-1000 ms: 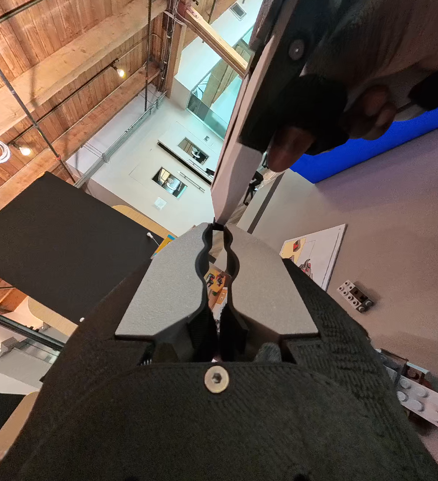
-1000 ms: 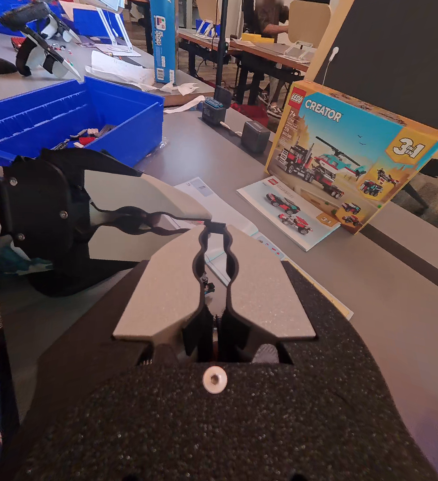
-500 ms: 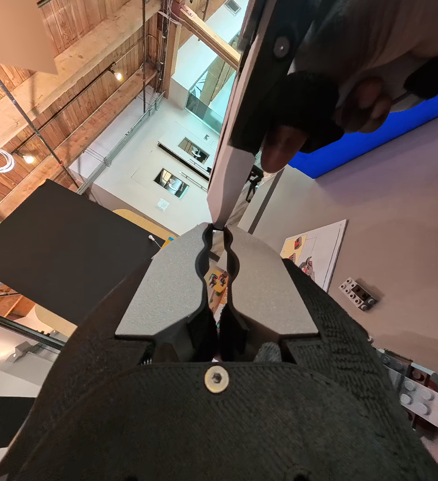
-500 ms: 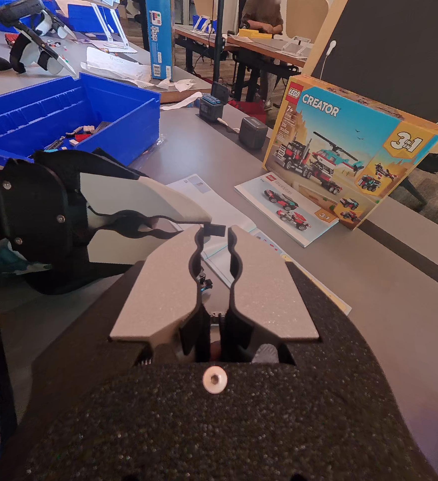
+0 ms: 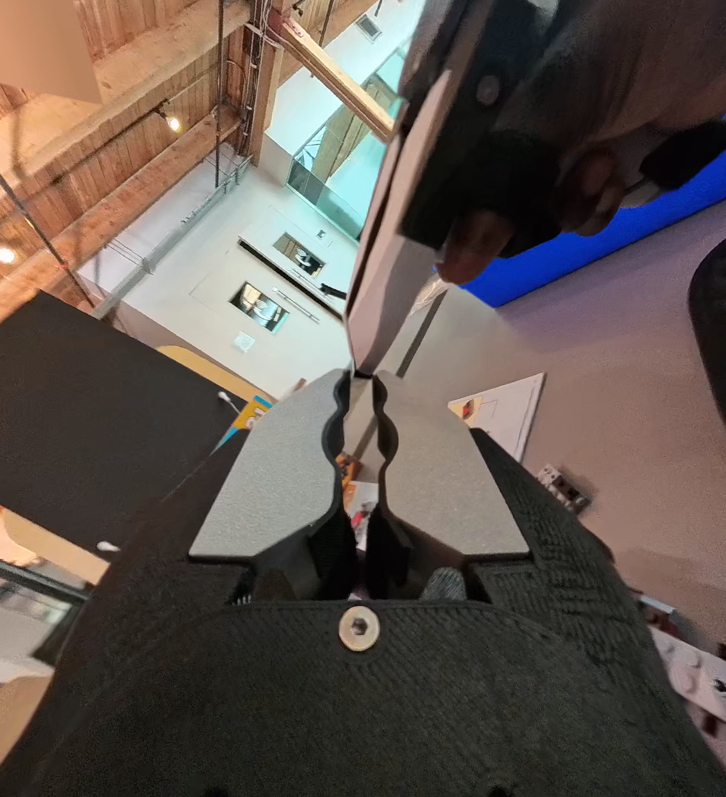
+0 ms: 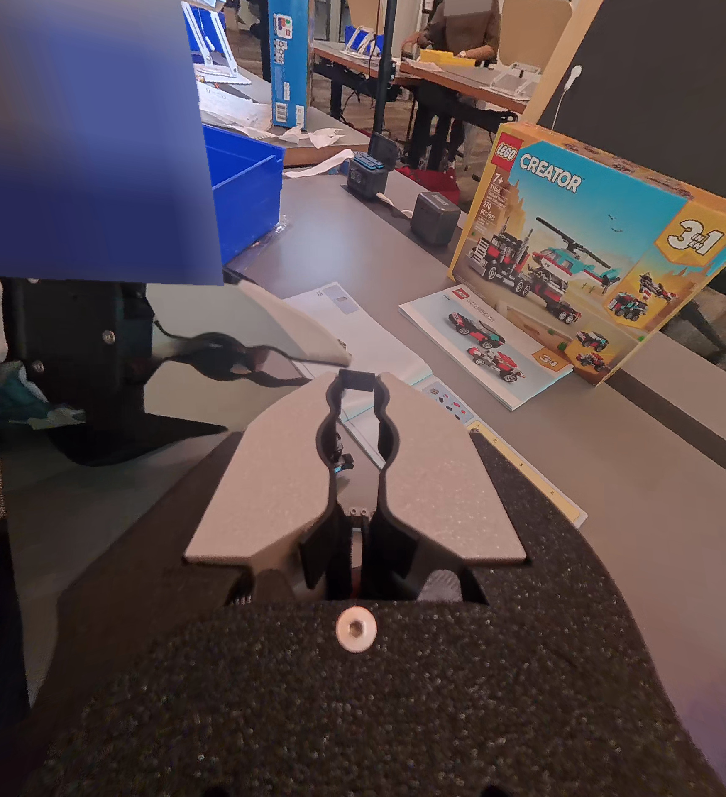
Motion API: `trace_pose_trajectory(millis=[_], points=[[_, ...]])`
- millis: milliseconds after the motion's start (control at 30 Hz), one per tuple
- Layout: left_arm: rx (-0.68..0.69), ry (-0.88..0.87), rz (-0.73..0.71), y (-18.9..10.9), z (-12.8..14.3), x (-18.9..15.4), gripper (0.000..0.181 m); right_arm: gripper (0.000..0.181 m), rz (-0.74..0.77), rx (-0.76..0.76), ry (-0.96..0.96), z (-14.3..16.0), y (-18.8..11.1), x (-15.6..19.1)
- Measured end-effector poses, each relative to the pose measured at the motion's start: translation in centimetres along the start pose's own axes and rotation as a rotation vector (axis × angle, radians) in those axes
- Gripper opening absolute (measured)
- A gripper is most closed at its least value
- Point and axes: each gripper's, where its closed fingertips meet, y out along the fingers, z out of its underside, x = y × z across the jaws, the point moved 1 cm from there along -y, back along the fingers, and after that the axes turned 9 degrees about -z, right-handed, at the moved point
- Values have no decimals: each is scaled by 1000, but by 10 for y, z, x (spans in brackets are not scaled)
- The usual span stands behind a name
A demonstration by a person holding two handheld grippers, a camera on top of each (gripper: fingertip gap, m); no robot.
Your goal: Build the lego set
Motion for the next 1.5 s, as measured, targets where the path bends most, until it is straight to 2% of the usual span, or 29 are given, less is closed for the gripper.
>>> trace_pose_trajectory(millis=[100, 167, 267, 367, 433, 500, 700, 800, 1067, 1500], points=[[56, -161, 49, -4, 8, 6, 19, 14, -5, 44, 13, 10, -14, -12], [122, -279, 94, -10, 23, 13, 20, 14, -44, 151, 25, 30, -21, -16], [225, -473, 211, -21, 48, 15, 22, 14, -170, 316, -8, 64, -21, -11], [301, -619, 318, -32, 63, 10, 24, 14, -339, 502, -146, 93, -16, -6], [329, -685, 300, -38, 72, 11, 24, 14, -414, 613, -239, 103, -9, -11], [323, -752, 236, -42, 77, 15, 24, 14, -455, 694, -225, 107, 0, -16], [280, -855, 182, -54, 89, 16, 24, 14, -349, 757, 121, 117, 22, -32], [228, -913, 175, -57, 87, 22, 24, 14, -316, 798, 217, 126, 24, -29], [167, -1093, 178, -62, 92, 35, 22, 14, -305, 908, 274, 136, 33, -23], [149, -1089, 171, -64, 91, 36, 21, 14, -304, 961, 288, 139, 34, -24]])
